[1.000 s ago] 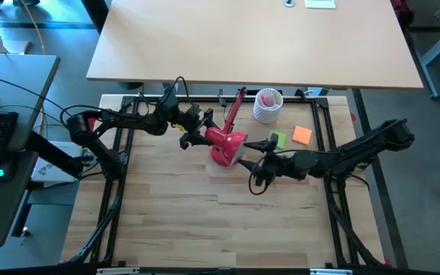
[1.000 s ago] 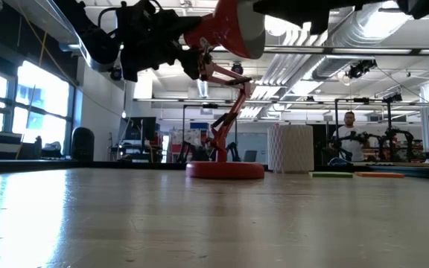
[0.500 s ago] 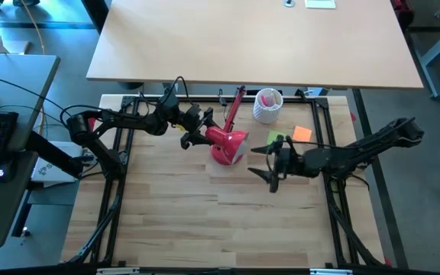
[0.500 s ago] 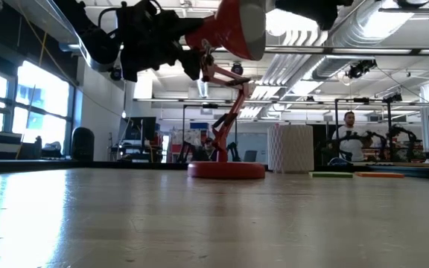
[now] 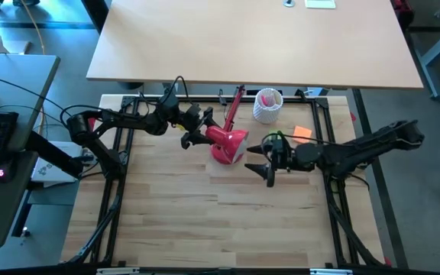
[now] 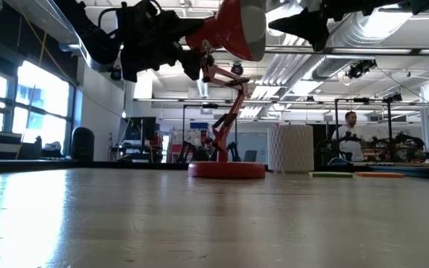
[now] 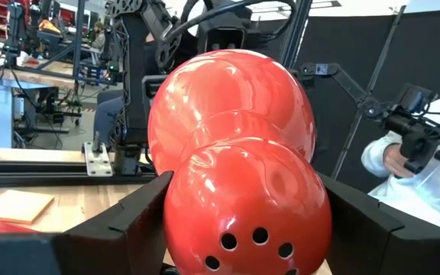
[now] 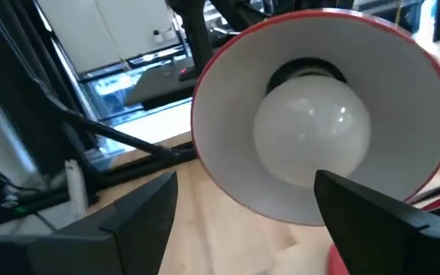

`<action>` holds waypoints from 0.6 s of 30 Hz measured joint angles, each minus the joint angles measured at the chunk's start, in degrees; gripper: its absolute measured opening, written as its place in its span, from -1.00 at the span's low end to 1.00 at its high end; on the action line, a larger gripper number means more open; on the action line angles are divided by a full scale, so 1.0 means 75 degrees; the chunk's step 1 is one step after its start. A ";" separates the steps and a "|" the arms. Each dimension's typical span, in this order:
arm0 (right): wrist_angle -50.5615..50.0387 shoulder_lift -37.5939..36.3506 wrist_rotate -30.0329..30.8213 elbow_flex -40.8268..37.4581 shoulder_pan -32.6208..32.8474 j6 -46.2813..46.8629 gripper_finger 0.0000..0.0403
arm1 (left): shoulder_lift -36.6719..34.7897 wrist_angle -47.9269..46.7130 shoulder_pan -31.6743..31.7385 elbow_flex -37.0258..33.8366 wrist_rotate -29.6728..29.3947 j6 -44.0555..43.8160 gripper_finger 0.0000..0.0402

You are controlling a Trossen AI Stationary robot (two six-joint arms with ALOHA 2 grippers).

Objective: Screw lightbulb
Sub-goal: Remove the lightbulb from the red lamp

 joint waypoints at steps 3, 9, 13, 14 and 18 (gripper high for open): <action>-0.0029 0.0000 -0.0142 0.0000 -0.0274 0.0568 0.52 | 0.0000 0.0004 0.0002 -0.0003 0.0019 0.0000 0.28; -0.0214 0.0003 -0.0415 -0.0006 -0.0815 0.1539 0.52 | 0.0000 0.0009 0.0003 -0.0006 -0.0006 0.0053 0.28; -0.0216 0.0098 -0.0694 -0.0006 -0.1008 0.1842 0.52 | 0.0000 0.0009 0.0003 -0.0006 -0.0007 0.0059 0.28; -0.0195 0.0155 -0.0690 -0.0006 -0.1062 0.1924 0.52 | 0.0000 0.0009 0.0000 -0.0006 -0.0007 0.0062 0.28; 0.0292 0.0393 -0.0871 -0.0006 -0.1203 0.1638 0.52 | 0.0000 0.0009 0.0003 -0.0006 0.0008 0.0061 0.28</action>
